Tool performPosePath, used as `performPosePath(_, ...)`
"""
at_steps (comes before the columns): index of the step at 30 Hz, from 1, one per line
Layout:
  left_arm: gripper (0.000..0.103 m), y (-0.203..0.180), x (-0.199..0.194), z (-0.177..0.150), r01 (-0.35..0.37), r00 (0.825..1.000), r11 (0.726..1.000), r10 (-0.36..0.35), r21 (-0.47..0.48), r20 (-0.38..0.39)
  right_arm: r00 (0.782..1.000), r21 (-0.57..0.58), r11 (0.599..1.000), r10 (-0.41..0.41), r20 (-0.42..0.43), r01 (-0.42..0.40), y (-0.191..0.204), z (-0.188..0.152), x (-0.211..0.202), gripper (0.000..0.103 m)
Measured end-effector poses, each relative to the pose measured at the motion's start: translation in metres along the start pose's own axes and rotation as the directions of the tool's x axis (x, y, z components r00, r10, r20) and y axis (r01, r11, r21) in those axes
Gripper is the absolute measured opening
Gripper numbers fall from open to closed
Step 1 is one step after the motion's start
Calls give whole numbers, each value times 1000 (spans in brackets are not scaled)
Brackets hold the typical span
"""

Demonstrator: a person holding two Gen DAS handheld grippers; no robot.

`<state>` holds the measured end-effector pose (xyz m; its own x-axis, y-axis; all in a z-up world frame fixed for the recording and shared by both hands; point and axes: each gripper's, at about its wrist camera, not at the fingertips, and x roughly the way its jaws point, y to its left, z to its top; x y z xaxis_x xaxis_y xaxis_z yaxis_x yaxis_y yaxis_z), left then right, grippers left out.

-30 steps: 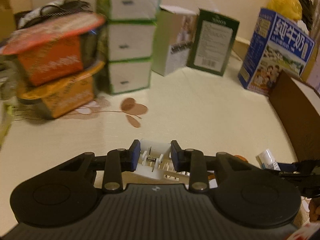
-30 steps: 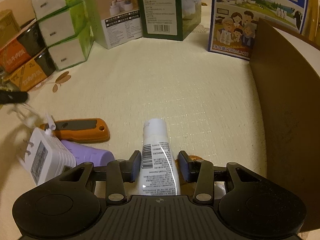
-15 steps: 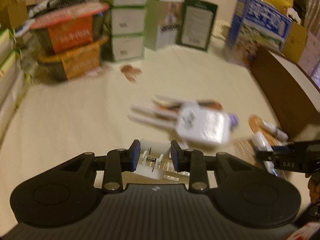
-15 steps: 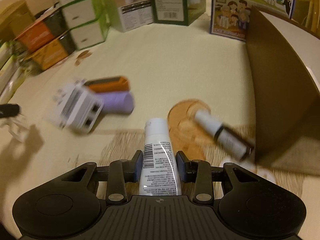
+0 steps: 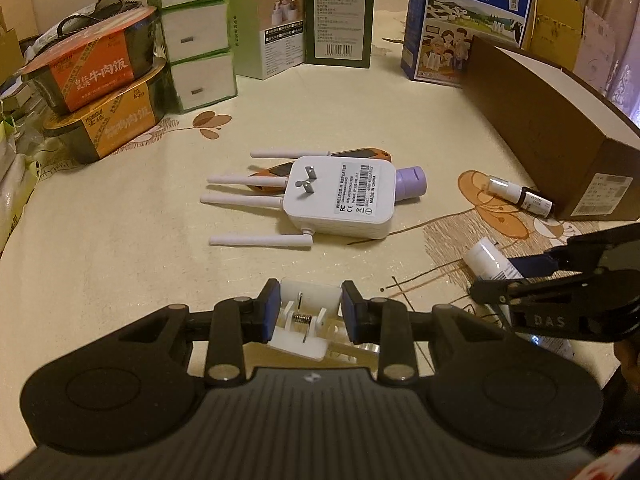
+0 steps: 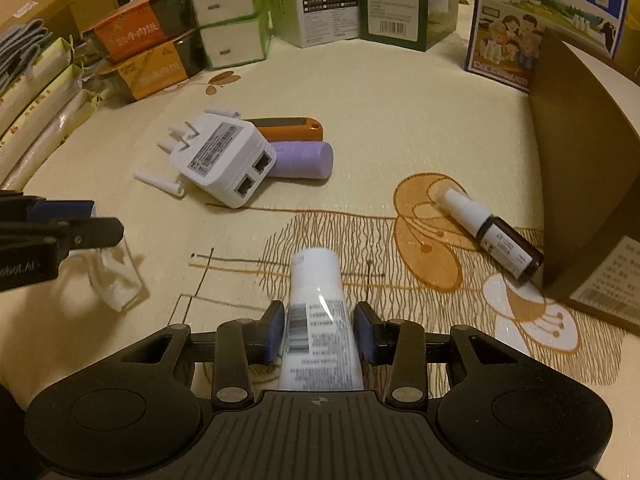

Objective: Organize rigid objects
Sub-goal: 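Carry the bracket with the left tool while the right tool carries the tube to the brown box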

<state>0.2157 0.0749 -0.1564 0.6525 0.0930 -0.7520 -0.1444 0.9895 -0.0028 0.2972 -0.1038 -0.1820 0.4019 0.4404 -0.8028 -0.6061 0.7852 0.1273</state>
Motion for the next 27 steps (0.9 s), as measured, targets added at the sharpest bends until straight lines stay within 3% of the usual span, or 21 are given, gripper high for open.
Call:
performPosePath(6,27,-2,-2,-1,-8,1000,1000,8,17,-2,999,-51,998,-25,19,26,9,-3,1,30)
performPosePath(17,28,-2,-9,0,-6,1000,1000,6,9,1,999,21,1000,17,30,-18,3,-5,-14,28)
performPosePath(27,28,-10,-28,10,1,999,1000,-2,23,43,994,65,996,48,103,-55,0,4,-45,28)
